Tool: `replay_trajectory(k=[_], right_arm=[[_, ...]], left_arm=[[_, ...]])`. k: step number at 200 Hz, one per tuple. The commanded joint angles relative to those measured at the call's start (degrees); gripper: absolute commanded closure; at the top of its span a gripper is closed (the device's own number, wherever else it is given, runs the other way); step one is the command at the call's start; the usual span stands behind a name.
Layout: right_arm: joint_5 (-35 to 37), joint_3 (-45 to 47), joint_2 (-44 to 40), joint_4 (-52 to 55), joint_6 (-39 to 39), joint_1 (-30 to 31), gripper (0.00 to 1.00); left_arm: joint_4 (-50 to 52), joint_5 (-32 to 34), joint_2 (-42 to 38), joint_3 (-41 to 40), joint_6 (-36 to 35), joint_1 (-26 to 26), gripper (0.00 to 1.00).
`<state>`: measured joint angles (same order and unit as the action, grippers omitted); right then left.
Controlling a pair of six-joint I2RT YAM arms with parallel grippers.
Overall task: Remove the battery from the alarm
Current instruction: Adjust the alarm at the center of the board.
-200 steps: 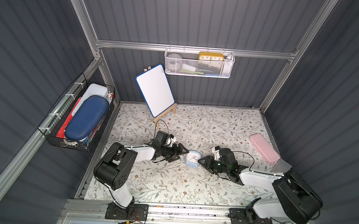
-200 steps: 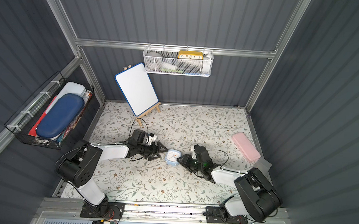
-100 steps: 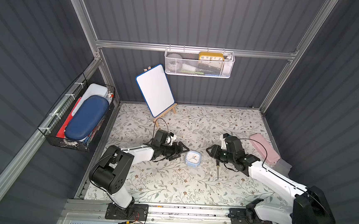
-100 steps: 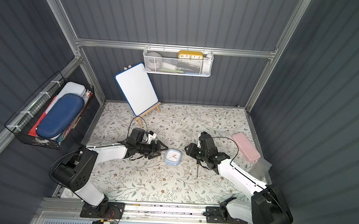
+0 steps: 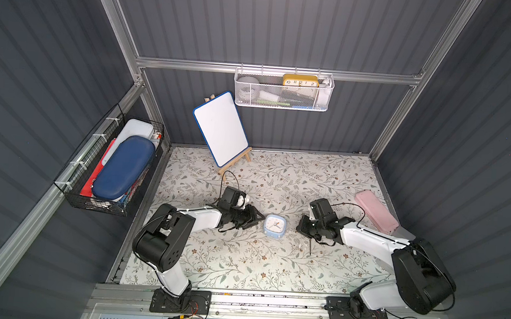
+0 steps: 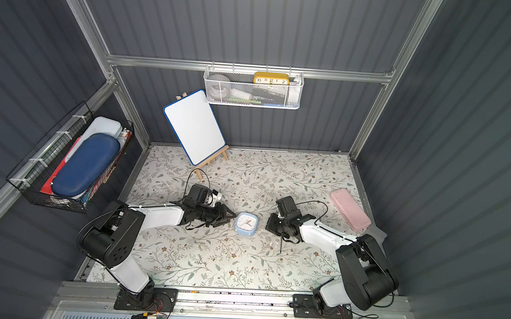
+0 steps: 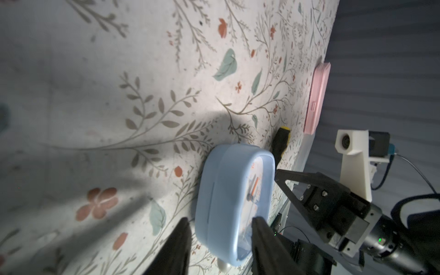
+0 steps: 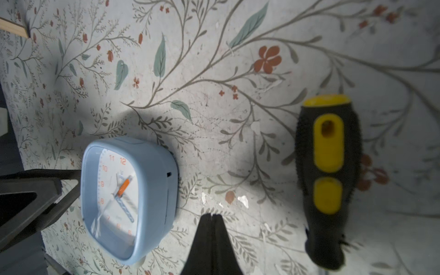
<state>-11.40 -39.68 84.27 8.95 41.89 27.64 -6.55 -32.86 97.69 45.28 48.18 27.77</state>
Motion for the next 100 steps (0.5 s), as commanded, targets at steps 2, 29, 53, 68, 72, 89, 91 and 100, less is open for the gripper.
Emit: replay_trajectory(k=[2, 29, 53, 68, 72, 89, 91, 100], right_arm=[[-0.7, -3.2, 3.5, 0.9, -2.0, 0.1, 0.96], [-2.2, -6.1, 8.1, -0.4, -2.9, 0.1, 0.96], [-5.7, -7.8, 11.2, -1.8, -2.9, 0.1, 0.96], [-6.2, -8.4, 11.9, -2.1, -3.1, 0.0, 0.96], [-6.2, -8.5, 11.9, -2.2, -3.1, 0.1, 0.96], [-7.0, -9.1, 11.8, -2.3, -3.2, 0.1, 0.95], [-7.1, -9.2, 11.8, -2.3, -3.2, 0.1, 0.95], [-7.5, -9.5, 11.7, -2.6, -3.2, 0.1, 0.95]], left_arm=[[3.4, 3.3, 1.4, 3.0, -1.4, -0.1, 0.66], [4.8, 3.2, 4.4, 5.1, -2.6, -0.1, 0.81], [2.4, 3.1, 6.0, 4.0, -1.5, 0.1, 0.95], [1.2, 1.9, 6.2, 2.5, -0.6, 0.1, 1.00], [0.7, 1.7, 6.1, 2.2, -0.5, 0.2, 1.00], [-0.3, 1.1, 5.9, 1.2, 0.4, 0.8, 1.00], [-0.5, 1.0, 5.9, 1.2, 0.5, 1.0, 1.00], [-0.8, 1.0, 5.8, 1.2, 0.8, 1.8, 1.00]])
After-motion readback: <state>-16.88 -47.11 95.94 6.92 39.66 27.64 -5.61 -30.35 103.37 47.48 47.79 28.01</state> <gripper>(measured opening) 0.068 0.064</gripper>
